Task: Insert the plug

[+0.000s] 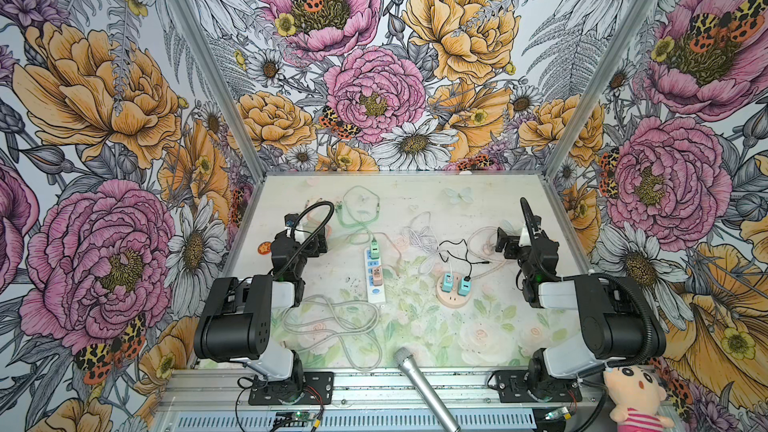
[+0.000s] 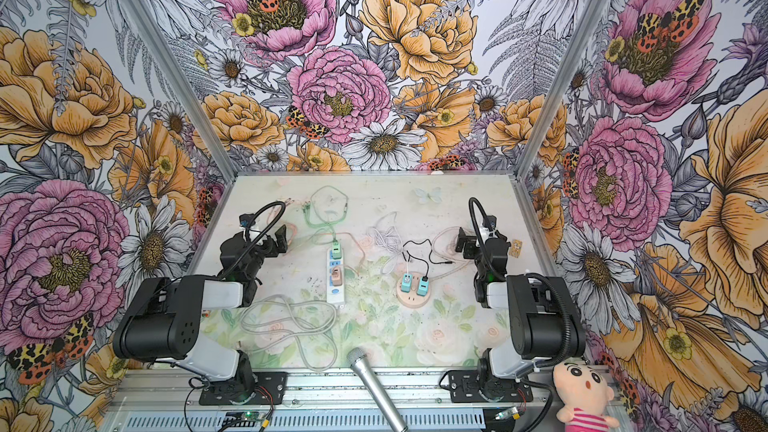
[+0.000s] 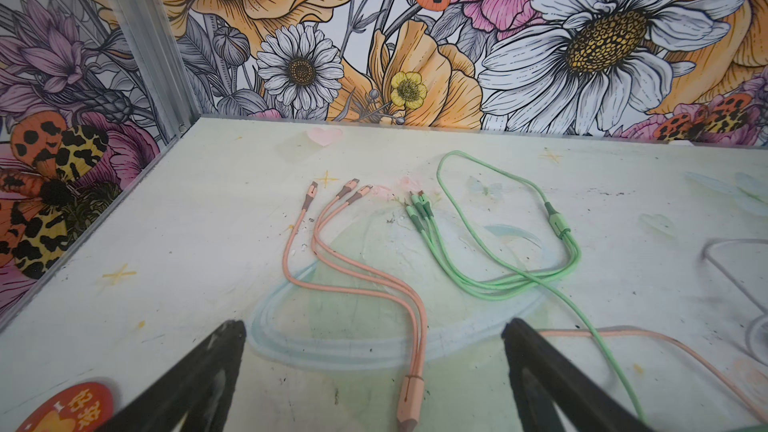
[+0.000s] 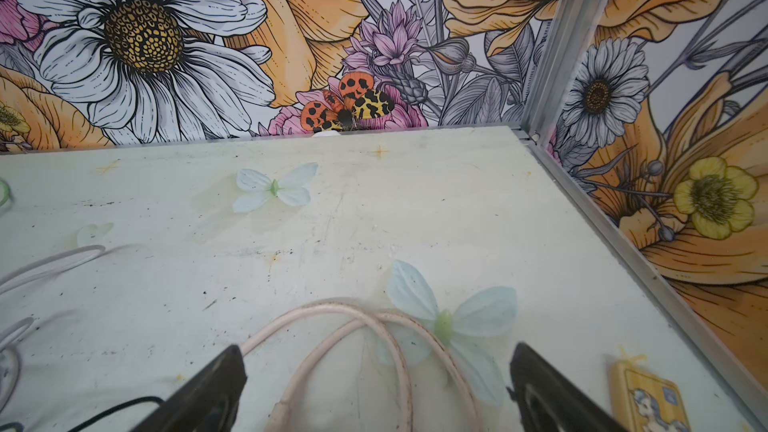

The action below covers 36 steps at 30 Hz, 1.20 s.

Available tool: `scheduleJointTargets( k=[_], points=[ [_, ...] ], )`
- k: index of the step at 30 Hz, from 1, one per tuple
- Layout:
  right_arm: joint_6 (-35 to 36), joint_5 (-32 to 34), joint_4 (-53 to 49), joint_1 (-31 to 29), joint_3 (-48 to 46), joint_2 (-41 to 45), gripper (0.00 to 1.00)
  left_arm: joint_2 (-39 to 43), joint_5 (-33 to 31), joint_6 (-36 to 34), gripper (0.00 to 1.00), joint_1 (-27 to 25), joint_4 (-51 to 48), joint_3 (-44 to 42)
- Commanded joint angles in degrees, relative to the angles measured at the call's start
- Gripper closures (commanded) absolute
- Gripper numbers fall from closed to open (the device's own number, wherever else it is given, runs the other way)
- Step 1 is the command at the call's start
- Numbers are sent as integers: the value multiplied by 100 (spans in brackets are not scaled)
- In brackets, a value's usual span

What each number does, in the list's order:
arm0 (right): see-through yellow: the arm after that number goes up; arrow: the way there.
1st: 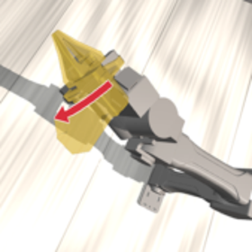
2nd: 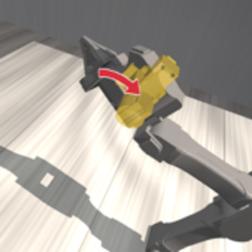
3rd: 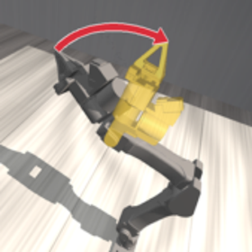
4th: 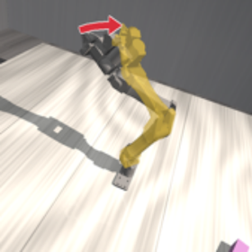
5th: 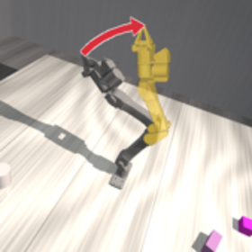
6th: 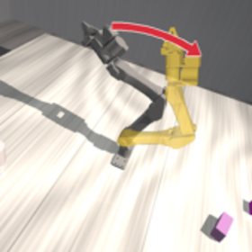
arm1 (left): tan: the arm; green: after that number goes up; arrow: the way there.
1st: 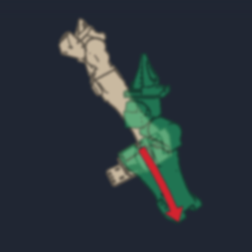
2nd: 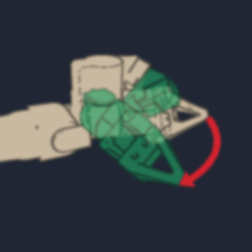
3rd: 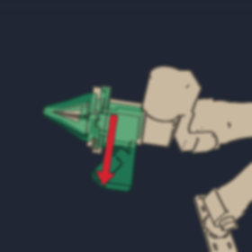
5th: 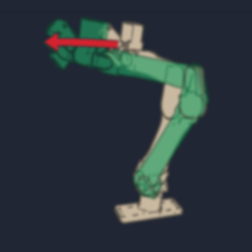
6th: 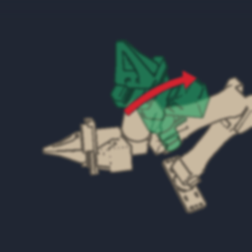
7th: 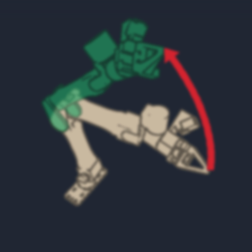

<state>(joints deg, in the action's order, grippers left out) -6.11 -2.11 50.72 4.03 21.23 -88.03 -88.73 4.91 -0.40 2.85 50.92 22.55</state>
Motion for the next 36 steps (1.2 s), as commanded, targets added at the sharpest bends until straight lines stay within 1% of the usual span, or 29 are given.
scheduleJointTargets(
  k=[1,30,36],
  points=[
    [31,79,43,-34,70,-13,1,-13,-71,-30,1,-1,234,-66],
    [34,84,10,-34,87,-13,1,-6,-77,-29,1,-1,234,-66],
    [65,174,-78,-75,135,-17,1,-13,-77,-30,1,-2,233,-66]
  ],
)
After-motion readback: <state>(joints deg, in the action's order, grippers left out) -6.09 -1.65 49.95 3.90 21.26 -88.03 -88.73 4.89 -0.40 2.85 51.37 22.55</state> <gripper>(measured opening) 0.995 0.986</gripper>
